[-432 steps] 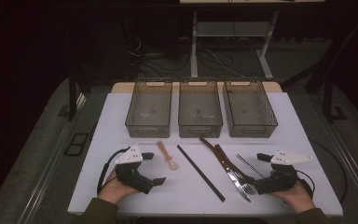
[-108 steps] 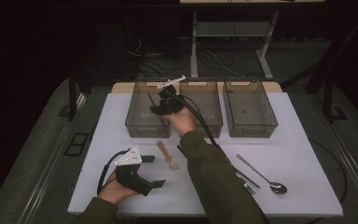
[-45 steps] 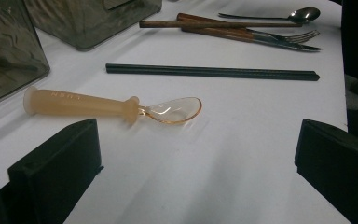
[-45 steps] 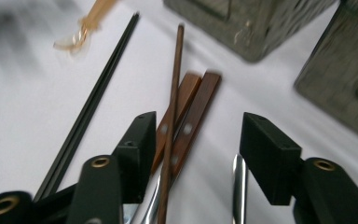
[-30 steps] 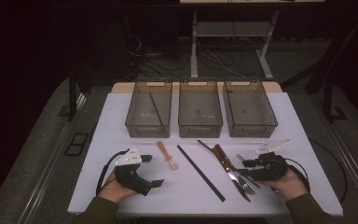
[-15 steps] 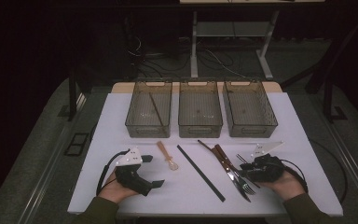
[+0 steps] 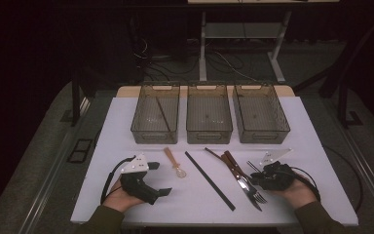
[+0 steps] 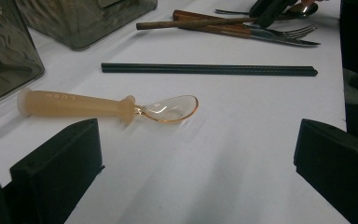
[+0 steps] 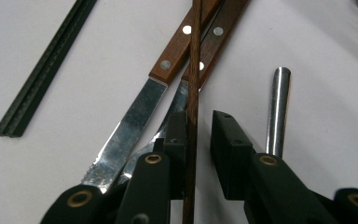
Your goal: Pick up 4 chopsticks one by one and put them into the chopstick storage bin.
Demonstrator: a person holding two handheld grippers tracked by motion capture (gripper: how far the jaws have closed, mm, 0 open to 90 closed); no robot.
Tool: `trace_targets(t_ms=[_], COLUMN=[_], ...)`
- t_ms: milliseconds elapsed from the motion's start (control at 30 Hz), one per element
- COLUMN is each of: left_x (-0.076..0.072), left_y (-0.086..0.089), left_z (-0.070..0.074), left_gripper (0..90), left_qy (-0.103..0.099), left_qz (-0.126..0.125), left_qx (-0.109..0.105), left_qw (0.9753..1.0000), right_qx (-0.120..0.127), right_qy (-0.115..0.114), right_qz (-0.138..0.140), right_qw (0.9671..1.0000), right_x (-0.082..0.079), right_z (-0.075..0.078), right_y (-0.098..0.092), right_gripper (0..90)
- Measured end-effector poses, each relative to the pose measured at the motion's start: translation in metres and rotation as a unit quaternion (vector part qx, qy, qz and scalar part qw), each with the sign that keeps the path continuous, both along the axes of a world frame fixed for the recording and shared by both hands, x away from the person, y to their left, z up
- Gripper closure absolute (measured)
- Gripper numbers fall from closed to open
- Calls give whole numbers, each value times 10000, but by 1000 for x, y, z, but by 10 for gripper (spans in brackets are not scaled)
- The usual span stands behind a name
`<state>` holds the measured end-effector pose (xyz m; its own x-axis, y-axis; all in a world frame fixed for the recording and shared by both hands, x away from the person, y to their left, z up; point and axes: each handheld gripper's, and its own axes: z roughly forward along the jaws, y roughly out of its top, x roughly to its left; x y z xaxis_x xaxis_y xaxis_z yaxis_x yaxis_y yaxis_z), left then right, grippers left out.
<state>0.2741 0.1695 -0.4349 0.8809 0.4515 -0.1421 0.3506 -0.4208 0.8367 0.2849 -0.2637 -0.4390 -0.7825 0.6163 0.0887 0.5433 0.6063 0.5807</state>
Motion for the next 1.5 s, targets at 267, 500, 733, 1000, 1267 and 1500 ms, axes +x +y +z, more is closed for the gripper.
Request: trace_targets(t_ms=[267, 500, 733, 1000, 1267, 1500], left_x=[0, 0, 0, 0, 0, 0], left_y=[0, -1, -1, -1, -1, -1], left_z=[0, 0, 0, 0, 0, -1], left_gripper=[0, 1, 1, 1, 2, 2], left_qy=[-4, -5, -14, -9, -11, -8], left_qz=[-7, -8, -5, -15, -13, -18], left_qx=[2, 17, 1, 14, 5, 10], left_qw=[10000, 10000, 10000, 10000, 10000, 10000], right_qx=[-124, -187, -221, -65, 231, 661], right_qy=[-85, -125, -136, -106, -190, -236], right_qz=[-19, -3, 28, -35, -152, -262], right_qw=[9999, 9997, 9997, 9999, 9994, 9972], right_x=[-1, -1, -1, 0, 0, 2], right_z=[0, 0, 0, 4, 11, 18], right_y=[1, 2, 3, -1, -6, -7], right_gripper=[802, 841, 849, 850, 849, 849])
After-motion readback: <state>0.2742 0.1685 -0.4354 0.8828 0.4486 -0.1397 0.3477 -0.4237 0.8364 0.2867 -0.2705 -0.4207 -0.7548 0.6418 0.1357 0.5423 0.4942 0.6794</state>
